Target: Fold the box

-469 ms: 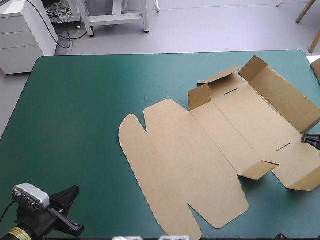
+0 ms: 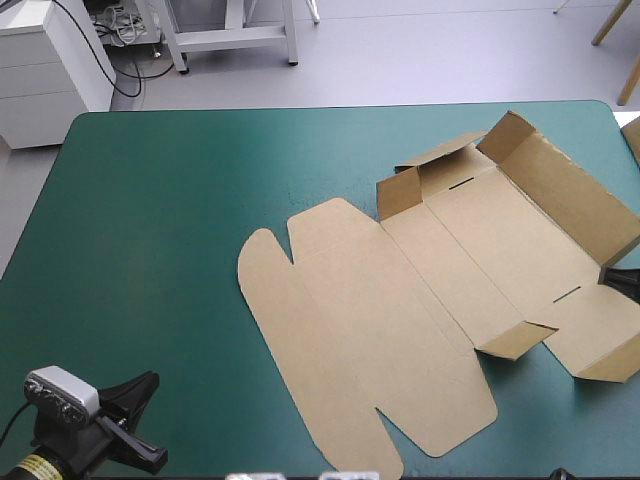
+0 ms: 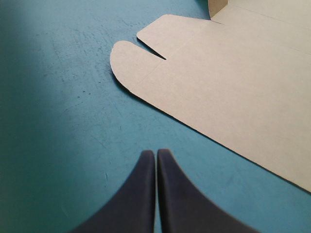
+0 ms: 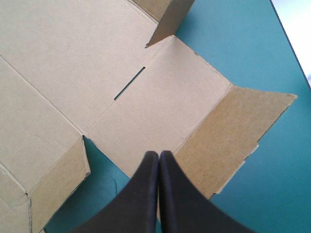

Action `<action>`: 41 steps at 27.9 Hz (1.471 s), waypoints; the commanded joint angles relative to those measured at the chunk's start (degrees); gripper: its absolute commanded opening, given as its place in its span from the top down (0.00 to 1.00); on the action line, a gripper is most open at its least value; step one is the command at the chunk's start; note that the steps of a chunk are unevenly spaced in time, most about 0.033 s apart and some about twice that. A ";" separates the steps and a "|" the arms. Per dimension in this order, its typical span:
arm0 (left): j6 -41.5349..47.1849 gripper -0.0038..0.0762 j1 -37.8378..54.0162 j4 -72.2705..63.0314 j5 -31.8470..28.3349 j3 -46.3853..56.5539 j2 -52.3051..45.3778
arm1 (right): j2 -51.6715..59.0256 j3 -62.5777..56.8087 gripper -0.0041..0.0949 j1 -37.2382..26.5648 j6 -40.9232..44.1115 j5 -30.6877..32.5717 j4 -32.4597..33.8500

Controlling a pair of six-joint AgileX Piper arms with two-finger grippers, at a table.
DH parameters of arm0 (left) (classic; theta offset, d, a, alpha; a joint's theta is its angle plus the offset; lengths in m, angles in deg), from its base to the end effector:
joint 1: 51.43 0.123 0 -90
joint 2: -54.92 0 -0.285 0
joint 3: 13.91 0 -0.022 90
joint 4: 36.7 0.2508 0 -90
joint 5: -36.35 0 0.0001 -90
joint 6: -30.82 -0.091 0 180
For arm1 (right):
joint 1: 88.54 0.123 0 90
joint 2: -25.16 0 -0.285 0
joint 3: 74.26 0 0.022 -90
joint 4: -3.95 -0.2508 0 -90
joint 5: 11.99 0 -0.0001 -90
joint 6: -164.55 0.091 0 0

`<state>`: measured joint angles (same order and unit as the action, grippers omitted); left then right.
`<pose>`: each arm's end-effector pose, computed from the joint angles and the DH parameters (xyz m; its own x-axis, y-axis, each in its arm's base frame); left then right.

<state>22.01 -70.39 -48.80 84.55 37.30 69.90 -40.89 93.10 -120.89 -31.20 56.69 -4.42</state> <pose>0.0214 -0.0224 0.2818 -0.3755 0.1413 -0.9160 0.4607 0.8860 -0.0521 0.1542 -0.0831 0.3784 -0.7953 0.2461 -0.5541 0.3007 0.9537 -0.0080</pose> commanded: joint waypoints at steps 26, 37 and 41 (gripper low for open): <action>-0.06 0.96 0.09 -0.94 -4.28 -1.42 0.83 | 17.91 -14.22 0.98 3.99 8.61 -1.59 -7.50; -0.06 0.96 0.09 -0.94 -4.28 -1.42 0.83 | 17.91 -14.79 0.55 3.99 8.22 -1.59 -9.00; -0.06 0.96 0.09 -0.94 -4.28 -1.42 0.83 | 17.91 -14.79 0.46 3.99 13.94 -1.59 -10.03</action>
<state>22.01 -70.39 -48.80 84.55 37.30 69.90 -22.99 76.97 -116.79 -19.44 57.51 -12.93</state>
